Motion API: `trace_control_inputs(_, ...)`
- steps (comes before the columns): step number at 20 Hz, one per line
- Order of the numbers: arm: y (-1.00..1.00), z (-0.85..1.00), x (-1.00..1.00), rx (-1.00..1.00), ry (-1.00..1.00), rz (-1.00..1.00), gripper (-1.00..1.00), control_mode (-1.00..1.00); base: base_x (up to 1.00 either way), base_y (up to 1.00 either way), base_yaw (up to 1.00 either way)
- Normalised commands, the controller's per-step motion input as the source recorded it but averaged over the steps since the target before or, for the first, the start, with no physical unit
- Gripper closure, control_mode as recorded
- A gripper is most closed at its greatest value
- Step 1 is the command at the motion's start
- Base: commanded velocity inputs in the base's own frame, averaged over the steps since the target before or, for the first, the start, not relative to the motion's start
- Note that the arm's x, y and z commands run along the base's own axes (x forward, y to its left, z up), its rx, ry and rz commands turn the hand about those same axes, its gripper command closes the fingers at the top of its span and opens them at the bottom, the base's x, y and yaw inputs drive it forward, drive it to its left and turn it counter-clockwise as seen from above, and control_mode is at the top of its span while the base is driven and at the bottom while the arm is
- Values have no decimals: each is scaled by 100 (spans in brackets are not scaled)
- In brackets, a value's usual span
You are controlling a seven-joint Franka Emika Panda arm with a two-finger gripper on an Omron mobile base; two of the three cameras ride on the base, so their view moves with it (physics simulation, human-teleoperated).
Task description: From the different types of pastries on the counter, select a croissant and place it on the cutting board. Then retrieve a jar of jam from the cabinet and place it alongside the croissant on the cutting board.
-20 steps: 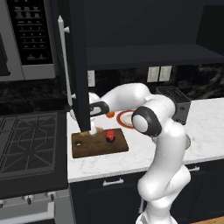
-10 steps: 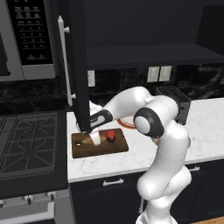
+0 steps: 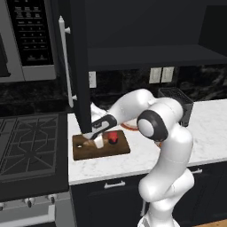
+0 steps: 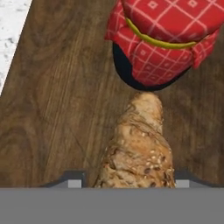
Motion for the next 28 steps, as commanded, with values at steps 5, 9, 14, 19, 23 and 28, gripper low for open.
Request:
trace_control_inputs(5,-8,48,-2,0,-14,0,-100,-100,0,0,0)
trace_control_inputs(9,-18,94,-19,0,-18,0,-100,-100,0,0,0)
trace_control_inputs(14,-8,87,-20,0,-14,-1,-100,-100,0,0,0)
trace_control_inputs(19,-14,77,-66,0,-3,-4,-100,-100,0,0,0)
trace_control_inputs(23,-29,63,-100,0,-5,-2,-100,-100,0,0,0)
trace_control_inputs(28,-27,30,-100,0,-10,-3,-100,-100,0,0,0)
